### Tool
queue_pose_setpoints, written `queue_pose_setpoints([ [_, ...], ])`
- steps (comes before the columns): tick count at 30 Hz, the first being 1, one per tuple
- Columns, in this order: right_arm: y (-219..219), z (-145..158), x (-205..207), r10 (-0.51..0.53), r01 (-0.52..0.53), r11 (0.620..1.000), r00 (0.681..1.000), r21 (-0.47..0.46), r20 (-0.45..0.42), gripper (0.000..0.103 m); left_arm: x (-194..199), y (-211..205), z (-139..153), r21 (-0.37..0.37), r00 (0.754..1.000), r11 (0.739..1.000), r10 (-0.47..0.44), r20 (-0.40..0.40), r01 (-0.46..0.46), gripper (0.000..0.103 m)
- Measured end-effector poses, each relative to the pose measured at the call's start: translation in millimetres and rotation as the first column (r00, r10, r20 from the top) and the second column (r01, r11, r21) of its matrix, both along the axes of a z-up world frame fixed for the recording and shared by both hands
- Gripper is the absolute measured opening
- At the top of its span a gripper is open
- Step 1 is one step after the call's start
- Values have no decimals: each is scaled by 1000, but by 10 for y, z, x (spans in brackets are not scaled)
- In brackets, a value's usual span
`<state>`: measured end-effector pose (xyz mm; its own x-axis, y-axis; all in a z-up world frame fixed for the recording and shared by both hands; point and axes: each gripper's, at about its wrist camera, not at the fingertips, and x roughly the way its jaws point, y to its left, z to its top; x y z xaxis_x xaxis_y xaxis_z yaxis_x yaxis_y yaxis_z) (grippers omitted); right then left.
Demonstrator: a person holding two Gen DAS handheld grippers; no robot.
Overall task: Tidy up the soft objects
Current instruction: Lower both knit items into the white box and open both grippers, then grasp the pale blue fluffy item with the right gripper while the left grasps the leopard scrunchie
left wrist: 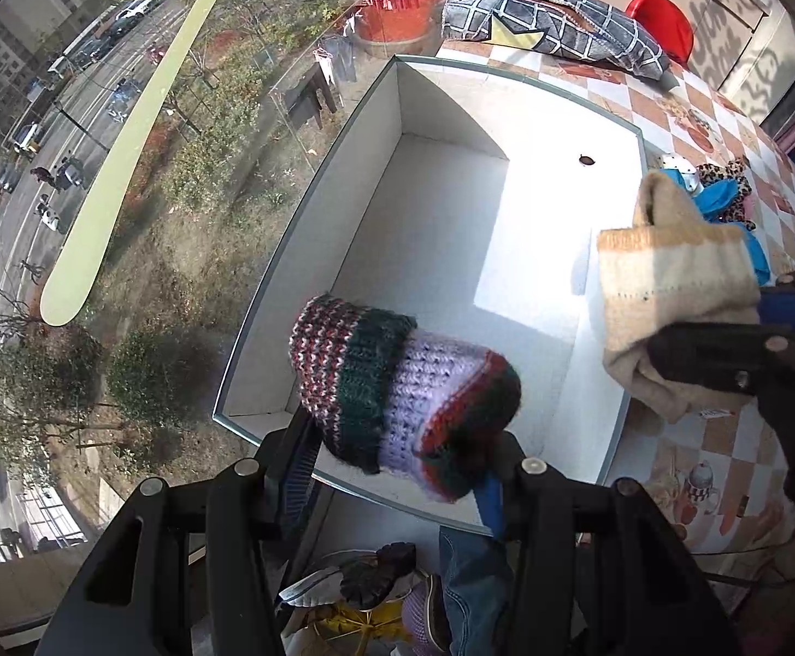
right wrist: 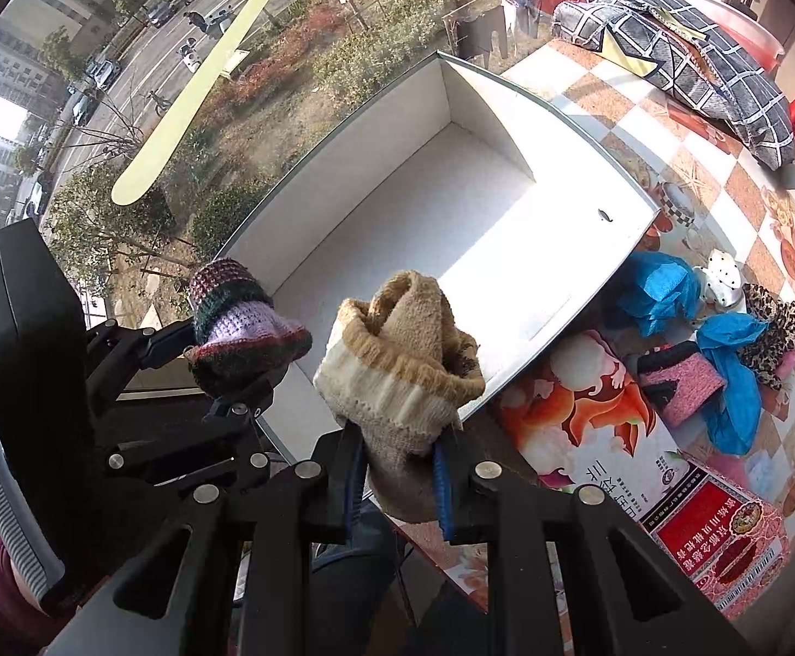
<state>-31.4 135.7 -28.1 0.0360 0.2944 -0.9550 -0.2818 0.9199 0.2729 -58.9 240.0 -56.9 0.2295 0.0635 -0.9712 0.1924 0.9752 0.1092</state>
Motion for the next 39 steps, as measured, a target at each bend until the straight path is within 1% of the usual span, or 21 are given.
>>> queue_pose_setpoints([
  [4,13,-4,30,1,-1,1000,1000,-7,2,21,-5,-36,-11,-4,1000,1000,-11,-5,11,54],
  [6,15,-16,49,-1,1,1000,1000,-6,2,21,-13,-64,-5,1,1000,1000,-21,2,21,58],
  [8,14,-38,74,-10,10,1000,1000,-8,-6,22,-27,-72,23,10,999,1000,-30,24,29,64],
  [9,13,-46,91,-15,15,1000,1000,-7,-9,27,-31,-83,36,17,999,999,-35,32,35,64],
  [11,11,-34,120,-24,24,1000,1000,-2,-8,52,-37,-96,64,25,998,999,-44,47,43,64],
  [12,4,-14,131,-27,27,1000,1000,4,-1,71,-36,-75,96,1,998,999,-37,58,37,65],
  [13,-6,7,138,-31,31,999,999,-6,9,85,-29,-53,127,-25,997,999,-29,65,30,68],
  [15,-43,43,164,-42,42,999,999,9,18,95,-15,-20,188,-53,996,998,-18,90,22,81],
  [16,-66,59,175,-53,53,999,998,11,16,103,-6,-5,216,-65,995,998,-12,98,18,86],
  [18,-129,93,196,-77,77,997,997,15,13,103,20,-5,250,-90,996,996,-12,93,20,87],
  [19,-176,120,199,-91,91,995,996,37,7,103,30,-10,266,-112,996,993,-12,88,22,92],
  [21,-288,185,194,-128,128,988,992,85,-10,103,34,-19,334,-179,995,984,-5,96,22,94],
  [22,-353,229,190,-149,151,983,989,108,-19,103,33,-22,370,-216,995,976,0,99,22,102],
  [25,-588,399,159,-222,225,960,974,165,-37,103,29,-77,460,-305,994,952,6,108,28,103],
  [27,-777,537,137,-275,279,938,960,205,-51,103,34,-153,496,-334,995,942,-6,96,38,103],
  [31,-1310,849,60,-392,394,877,918,276,-66,103,79,-336,577,-314,994,947,-44,100,73,103],
  [33,-1690,1020,-42,-467,461,836,882,297,-54,103,123,-438,608,-315,993,945,-64,96,91,103],
  [35,-2137,1169,-183,-555,538,791,831,291,-27,103,168,-542,637,-318,993,942,-89,82,111,103],
  [36,-2376,1217,-263,-602,582,764,798,278,-16,103,211,-632,633,-306,991,944,-109,72,126,103],
  [37,-2605,1245,-346,-647,625,734,763,265,-6,103,247,-730,634,-288,989,947,-130,67,144,103],
  [39,-3085,1227,-527,-734,713,662,679,233,7,103,299,-917,638,-264,983,947,-173,63,184,103],
])
